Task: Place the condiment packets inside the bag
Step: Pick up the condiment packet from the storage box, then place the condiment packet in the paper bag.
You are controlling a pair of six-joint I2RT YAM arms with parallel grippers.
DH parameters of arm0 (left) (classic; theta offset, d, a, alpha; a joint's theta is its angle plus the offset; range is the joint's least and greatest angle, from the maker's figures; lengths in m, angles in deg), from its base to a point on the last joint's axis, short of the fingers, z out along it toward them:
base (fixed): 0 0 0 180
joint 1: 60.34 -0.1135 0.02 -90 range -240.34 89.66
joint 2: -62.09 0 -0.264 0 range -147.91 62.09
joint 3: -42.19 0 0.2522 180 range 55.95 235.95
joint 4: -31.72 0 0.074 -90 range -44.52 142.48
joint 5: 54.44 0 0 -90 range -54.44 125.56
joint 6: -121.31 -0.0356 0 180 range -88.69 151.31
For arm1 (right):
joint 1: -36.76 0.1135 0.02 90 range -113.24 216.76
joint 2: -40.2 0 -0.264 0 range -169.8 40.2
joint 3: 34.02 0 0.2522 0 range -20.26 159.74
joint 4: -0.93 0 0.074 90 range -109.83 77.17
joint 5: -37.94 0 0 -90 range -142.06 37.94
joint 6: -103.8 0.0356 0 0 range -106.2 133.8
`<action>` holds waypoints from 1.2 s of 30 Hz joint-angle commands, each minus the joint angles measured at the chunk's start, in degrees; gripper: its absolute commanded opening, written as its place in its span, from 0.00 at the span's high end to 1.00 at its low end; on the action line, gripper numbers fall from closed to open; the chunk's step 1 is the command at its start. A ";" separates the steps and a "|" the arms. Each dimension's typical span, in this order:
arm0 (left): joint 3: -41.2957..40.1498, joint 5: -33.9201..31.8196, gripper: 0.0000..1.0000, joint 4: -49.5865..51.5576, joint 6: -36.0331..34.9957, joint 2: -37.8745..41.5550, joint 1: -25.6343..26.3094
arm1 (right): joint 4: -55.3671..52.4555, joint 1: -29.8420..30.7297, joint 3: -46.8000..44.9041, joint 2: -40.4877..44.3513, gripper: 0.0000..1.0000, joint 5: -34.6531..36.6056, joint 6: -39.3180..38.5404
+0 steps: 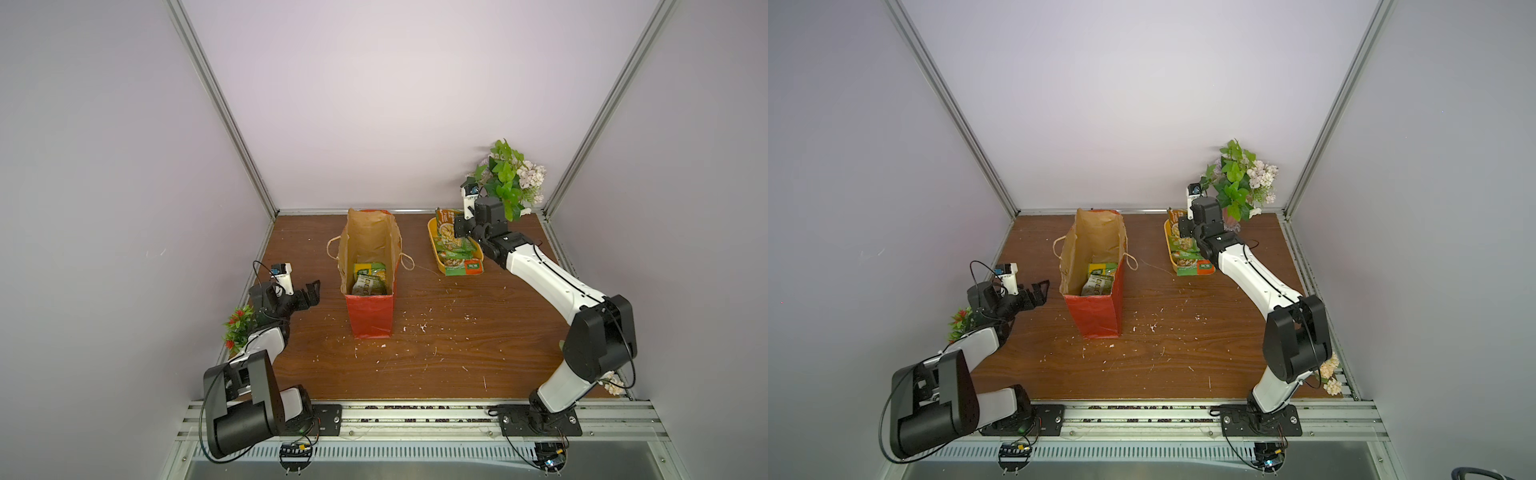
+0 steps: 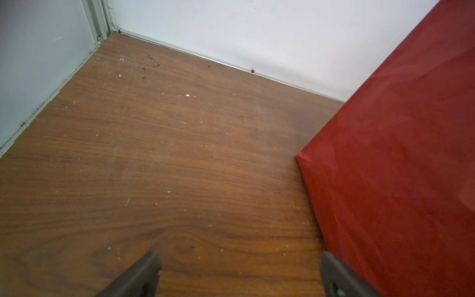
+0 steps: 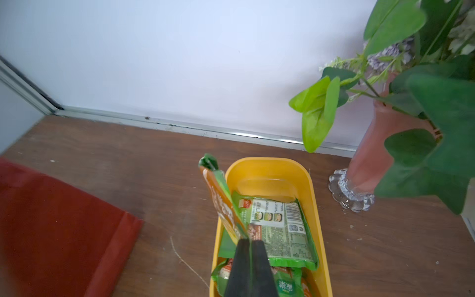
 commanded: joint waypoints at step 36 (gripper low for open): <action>-0.57 1.33 0.00 -0.56 -0.35 2.81 -1.00 | 6.21 21.02 15.50 1.12 1.00 -18.69 13.98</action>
